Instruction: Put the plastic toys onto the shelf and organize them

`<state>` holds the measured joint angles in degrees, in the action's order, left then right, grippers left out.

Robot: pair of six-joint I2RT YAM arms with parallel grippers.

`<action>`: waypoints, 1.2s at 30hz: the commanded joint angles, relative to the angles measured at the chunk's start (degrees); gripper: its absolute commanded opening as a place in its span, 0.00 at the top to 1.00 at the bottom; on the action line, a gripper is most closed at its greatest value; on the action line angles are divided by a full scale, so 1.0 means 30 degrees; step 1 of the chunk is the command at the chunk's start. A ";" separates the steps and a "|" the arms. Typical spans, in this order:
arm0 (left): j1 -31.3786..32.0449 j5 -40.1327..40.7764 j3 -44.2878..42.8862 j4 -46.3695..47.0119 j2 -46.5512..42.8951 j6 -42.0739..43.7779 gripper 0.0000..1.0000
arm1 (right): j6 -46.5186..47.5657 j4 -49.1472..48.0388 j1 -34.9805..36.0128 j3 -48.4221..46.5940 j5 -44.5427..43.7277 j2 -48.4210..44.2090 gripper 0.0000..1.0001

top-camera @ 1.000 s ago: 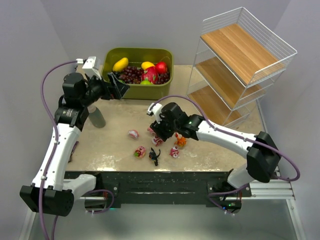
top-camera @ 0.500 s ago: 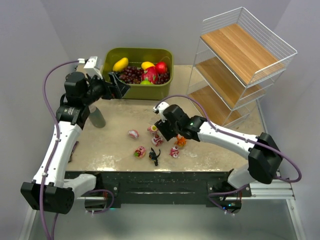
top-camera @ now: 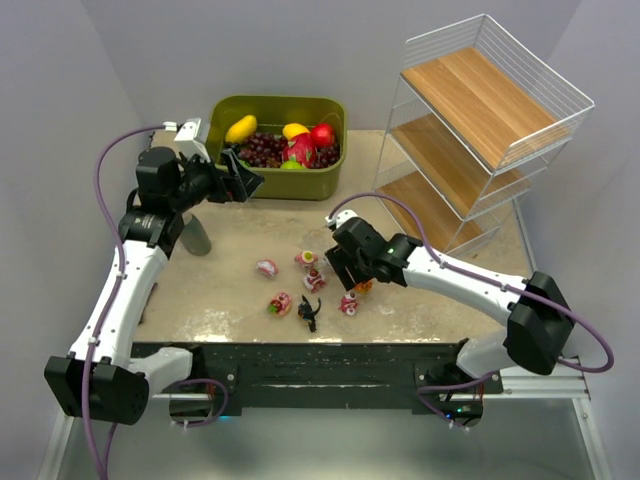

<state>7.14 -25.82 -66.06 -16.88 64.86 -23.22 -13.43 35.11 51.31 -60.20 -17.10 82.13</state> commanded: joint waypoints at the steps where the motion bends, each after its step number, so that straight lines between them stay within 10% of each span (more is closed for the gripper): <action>1: -0.0094 -0.0650 0.0194 0.0824 -0.0087 -0.0199 0.00 | -0.0302 -0.0246 -0.0023 0.0000 0.0070 -0.0276 0.27; 9: -0.0094 -0.0504 0.0312 0.0414 -0.0555 -0.0140 0.00 | 0.2161 -0.4084 0.0036 -0.0235 0.4792 -0.0774 0.28; 36: -0.0094 -0.0415 0.0165 -0.0026 -0.0556 -0.0023 0.00 | 0.2543 -0.7778 0.0036 -0.0703 -0.1154 0.5436 0.50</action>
<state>7.14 -26.39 -65.12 -17.54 63.53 -23.24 -6.35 16.21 51.33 -61.49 -17.67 98.32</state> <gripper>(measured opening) 0.995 0.501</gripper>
